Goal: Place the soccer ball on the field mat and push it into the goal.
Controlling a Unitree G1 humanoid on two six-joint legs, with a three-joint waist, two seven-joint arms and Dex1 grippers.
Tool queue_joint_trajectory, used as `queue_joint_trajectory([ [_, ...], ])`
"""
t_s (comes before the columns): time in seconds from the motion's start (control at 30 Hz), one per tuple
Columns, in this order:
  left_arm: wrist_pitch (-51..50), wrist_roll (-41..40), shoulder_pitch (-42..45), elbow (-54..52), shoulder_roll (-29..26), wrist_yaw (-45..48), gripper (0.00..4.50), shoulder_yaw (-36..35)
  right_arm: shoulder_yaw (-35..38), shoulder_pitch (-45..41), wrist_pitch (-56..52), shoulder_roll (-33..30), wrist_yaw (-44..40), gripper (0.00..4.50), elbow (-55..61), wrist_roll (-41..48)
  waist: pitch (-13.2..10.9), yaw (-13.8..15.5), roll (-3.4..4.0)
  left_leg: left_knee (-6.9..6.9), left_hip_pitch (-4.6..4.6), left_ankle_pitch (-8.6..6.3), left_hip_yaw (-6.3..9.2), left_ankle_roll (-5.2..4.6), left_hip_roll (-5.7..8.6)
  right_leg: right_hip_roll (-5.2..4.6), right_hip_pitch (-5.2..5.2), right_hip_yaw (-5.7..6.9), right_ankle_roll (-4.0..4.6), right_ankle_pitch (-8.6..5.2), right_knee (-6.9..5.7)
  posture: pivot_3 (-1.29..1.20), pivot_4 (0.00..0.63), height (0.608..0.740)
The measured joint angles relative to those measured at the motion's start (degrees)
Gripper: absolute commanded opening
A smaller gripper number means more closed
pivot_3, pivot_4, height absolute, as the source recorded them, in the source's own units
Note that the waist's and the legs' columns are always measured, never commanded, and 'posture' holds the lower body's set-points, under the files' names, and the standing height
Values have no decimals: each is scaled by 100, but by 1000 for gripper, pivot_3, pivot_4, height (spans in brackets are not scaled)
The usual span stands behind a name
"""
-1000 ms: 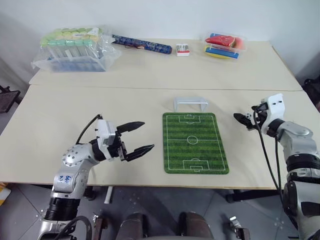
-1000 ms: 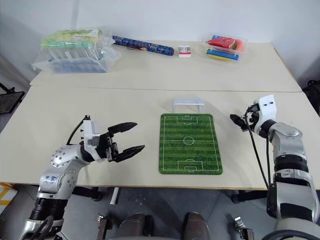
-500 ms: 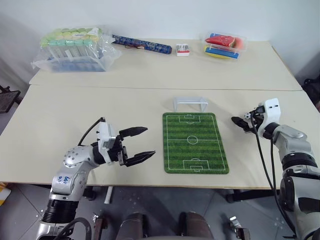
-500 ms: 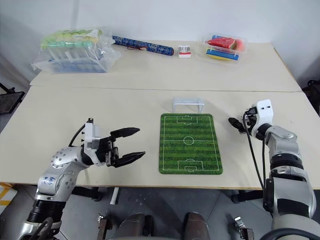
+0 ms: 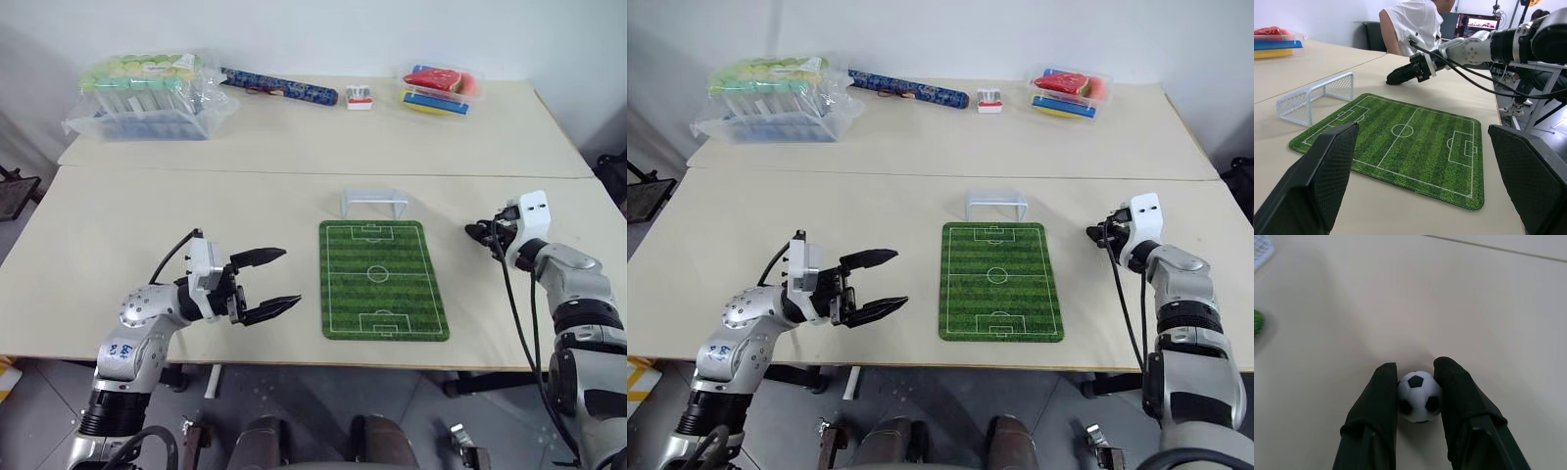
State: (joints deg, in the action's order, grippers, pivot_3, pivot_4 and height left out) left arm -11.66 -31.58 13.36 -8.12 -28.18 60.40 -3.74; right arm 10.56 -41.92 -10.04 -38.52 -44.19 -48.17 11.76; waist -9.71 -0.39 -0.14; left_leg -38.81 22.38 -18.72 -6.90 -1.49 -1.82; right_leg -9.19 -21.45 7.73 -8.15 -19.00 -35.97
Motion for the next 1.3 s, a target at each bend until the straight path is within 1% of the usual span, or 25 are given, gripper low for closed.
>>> queue_joint_trajectory([
  [0.03, 2, -2, -7, 4, -3, 32, 4500, -25, -8, 227, -270, 1, -99, 860, 620, 115, -1, 5, 1, 1, 1, 0, 1, 0, -1, 0, -2, 0, 0, 0, 0, 0, 150, 740],
  [0.07, 3, -2, -12, 16, -15, 47, 4500, -40, -40, 326, -434, 10, -165, 860, 994, 181, -1, 9, 1, -2, 1, 0, 1, 0, -1, 0, -1, 0, 0, 0, -2, 0, 150, 740],
  [0.13, 34, -1, -20, 38, -51, 114, 4500, -51, -101, 723, -960, 2, -286, 860, 2231, 397, -1, 7, 1, -1, 0, 0, 1, 0, -2, 2, -2, -1, 0, 0, -2, 0, 150, 740],
  [0.17, 66, 2, -32, 89, -109, 158, 4500, -71, -180, 907, -1223, 1, -395, 860, 2877, 538, -1, 4, 2, -1, 0, 0, 1, 0, -3, 3, -3, -1, 0, 0, -1, 0, 150, 740],
  [0.27, 241, 46, -58, 370, -225, 301, 4500, -140, -470, 1275, -1848, -64, -685, 860, 4303, 852, -1, 13, 2, -1, 0, 0, 1, 0, 0, 4, -3, -1, 0, 0, 1, 0, 150, 740],
  [0.33, 467, 129, -64, 621, -303, 410, 4500, -195, -770, 1485, -2150, -209, -910, 860, 5087, 974, -1, 20, 2, -1, 1, -1, 1, -1, 2, 2, -4, -1, 0, 0, 2, 0, 150, 740],
  [0.4, 798, 277, -95, 1020, -467, 557, 4500, -313, -1261, 1758, -2336, -487, -1291, 860, 5925, 1030, -1, 29, 2, 4, 1, -2, 2, 0, 4, 3, -4, 3, 0, 0, 4, 0, 150, 740],
  [0.47, 1102, 393, -132, 1396, -573, 641, 4500, -459, -1713, 1929, -2427, -560, -1600, 860, 6386, 1060, -3, 28, -2, 0, 2, -4, 1, 1, 8, 3, -4, 4, 0, 0, 6, 0, 150, 740],
  [0.57, 1536, 489, -218, 1723, -582, 815, 4500, -532, -2046, 1980, -2399, -684, -1908, 860, 6431, 1019, -4, 31, -4, -13, 3, -11, -1, -11, 7, -4, -1, 3, 0, 0, 4, 0, 150, 740],
  [0.67, 1791, 513, -345, 1980, -611, 934, 4500, -545, -2200, 1985, -2280, -777, -2196, 860, 6366, 961, -5, 27, -6, -15, 2, -12, -1, -11, 7, -3, -1, 5, -1, 0, 1, 0, 150, 740],
  [0.87, 2068, 568, -531, 2086, -654, 1028, 4500, -586, -2563, 1856, -1792, -765, -2534, 860, 5874, 660, -5, 15, -6, -16, 2, -13, -3, -10, 7, -2, -1, 4, -1, 0, 1, 0, 150, 740],
  [1.03, 2107, 582, -597, 2118, -655, 991, 4500, -640, -2604, 1644, -1522, -520, -2624, 860, 5405, 533, -5, 15, -7, -16, 2, -13, -2, -10, 6, -2, -2, 6, -1, 0, -1, 0, 150, 740],
  [1.17, 2104, 600, -642, 2114, -654, 939, 4500, -643, -2621, 1630, -1295, -471, -2693, 860, 5092, 391, -5, 22, -7, -17, 2, -13, -1, -10, 5, -2, -1, 6, -1, 1, -2, 0, 150, 740],
  [1.3, 2091, 603, -641, 2097, -655, 906, 4500, -643, -2623, 1646, -1076, -468, -2800, 860, 5029, 317, -5, 17, -7, -17, 2, -13, -1, -10, 5, -2, -1, 6, -1, 0, -2, 0, 150, 740],
])
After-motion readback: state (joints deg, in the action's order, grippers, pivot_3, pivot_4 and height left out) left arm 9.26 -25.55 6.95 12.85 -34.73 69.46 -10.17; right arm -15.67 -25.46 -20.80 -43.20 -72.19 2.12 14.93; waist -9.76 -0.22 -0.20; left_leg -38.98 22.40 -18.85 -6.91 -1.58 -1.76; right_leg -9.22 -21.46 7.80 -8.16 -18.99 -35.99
